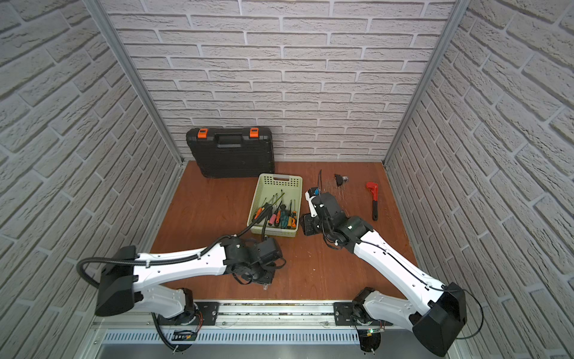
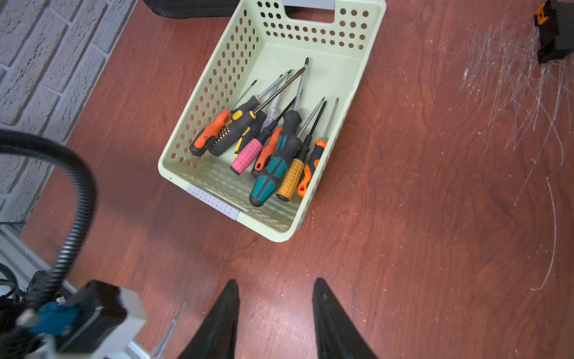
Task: Put the screwdriver in the bin
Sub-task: Pick up the screwdriver from the bottom-center of the table, then place the screwdriver in the bin.
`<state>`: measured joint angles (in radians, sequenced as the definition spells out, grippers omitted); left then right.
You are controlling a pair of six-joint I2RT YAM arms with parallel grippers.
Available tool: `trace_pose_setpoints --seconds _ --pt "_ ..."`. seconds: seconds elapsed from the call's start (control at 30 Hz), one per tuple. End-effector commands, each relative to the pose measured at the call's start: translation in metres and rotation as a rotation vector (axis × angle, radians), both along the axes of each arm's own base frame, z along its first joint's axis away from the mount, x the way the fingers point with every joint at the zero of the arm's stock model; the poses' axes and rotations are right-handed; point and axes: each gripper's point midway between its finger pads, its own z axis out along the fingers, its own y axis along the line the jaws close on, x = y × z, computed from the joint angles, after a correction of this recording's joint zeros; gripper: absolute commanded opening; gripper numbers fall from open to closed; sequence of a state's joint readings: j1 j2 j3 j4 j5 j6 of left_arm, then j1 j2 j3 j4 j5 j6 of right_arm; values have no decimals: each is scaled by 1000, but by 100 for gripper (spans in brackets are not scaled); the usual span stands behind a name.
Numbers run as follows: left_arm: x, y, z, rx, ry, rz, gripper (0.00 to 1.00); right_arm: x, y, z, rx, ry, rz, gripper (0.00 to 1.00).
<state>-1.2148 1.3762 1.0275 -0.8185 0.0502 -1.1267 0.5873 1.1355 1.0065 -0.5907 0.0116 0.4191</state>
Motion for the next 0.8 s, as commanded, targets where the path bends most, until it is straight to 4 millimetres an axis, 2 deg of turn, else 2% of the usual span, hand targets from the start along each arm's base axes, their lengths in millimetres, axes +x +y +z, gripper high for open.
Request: trace_pose_setpoints --seconds 0.0,0.13,0.27,0.37,0.43,0.53,0.63,0.77 --pt "25 -1 47 -99 -65 53 0 4 3 13 10 -36 6 41" --pt "77 -7 93 -177 -146 40 0 7 11 22 44 -41 21 41" --pt "136 -7 110 -150 -189 17 0 5 15 31 63 -50 42 41" --pt "174 -5 101 -87 -194 -15 0 4 12 32 45 -51 45 41" --pt "197 0 88 -24 -188 -21 0 1 10 30 37 -47 51 41" --pt "221 4 63 29 -157 -27 0 -1 10 26 36 -44 59 41" --pt "235 2 41 46 -120 -38 0 0 10 20 24 -38 60 41" --pt "245 0 15 94 -88 -62 0 4 10 13 5 -26 53 41"
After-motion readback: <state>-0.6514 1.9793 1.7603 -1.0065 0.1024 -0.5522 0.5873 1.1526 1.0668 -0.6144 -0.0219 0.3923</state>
